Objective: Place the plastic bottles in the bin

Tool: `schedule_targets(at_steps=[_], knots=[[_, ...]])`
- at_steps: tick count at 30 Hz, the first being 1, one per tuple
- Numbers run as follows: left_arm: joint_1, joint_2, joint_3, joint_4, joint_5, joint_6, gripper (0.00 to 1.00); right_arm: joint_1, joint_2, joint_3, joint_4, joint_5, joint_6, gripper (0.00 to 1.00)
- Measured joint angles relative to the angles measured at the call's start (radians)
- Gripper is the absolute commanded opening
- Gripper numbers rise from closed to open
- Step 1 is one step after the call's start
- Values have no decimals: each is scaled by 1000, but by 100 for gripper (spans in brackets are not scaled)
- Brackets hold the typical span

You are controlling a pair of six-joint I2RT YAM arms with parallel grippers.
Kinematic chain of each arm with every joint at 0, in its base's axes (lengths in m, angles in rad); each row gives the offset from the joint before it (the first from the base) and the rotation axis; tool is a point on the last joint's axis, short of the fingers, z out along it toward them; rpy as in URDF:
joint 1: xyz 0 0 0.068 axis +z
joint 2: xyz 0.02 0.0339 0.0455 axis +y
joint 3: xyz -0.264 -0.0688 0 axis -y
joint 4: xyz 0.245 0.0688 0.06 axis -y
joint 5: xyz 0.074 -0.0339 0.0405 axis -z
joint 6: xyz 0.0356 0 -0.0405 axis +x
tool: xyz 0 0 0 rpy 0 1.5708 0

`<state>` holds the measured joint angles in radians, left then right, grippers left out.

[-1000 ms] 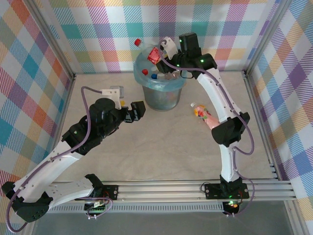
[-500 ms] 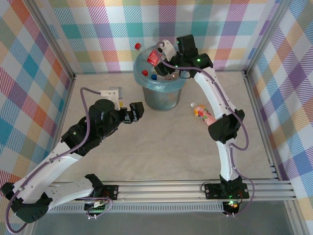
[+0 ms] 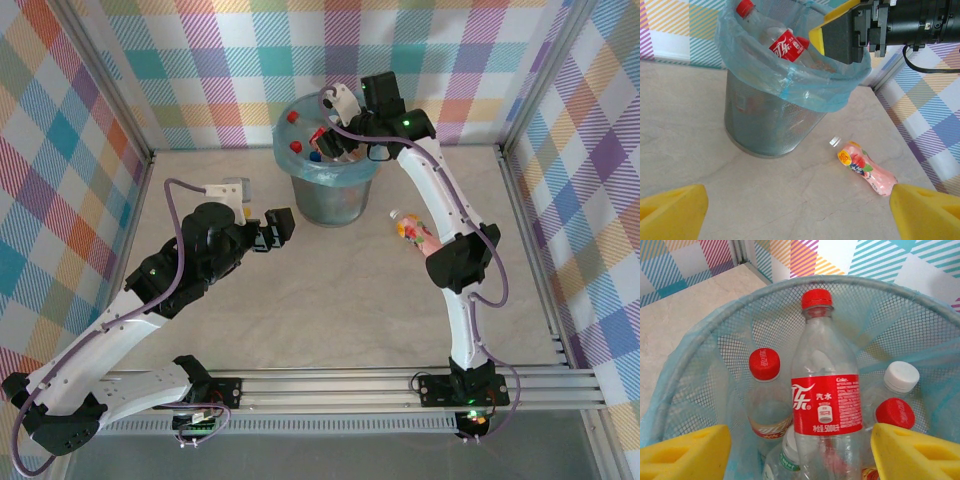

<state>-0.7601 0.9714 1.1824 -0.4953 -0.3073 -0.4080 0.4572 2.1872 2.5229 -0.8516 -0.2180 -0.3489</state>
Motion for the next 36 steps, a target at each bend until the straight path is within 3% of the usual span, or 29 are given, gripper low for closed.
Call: schedule_targets(at_steps=[25, 36], knots=[[0, 27, -7, -26, -6, 2, 94, 0, -53, -39, -9, -82, 130, 71], [0, 49, -67, -9, 93, 43, 93, -30, -612, -663, 208, -83, 278, 73]])
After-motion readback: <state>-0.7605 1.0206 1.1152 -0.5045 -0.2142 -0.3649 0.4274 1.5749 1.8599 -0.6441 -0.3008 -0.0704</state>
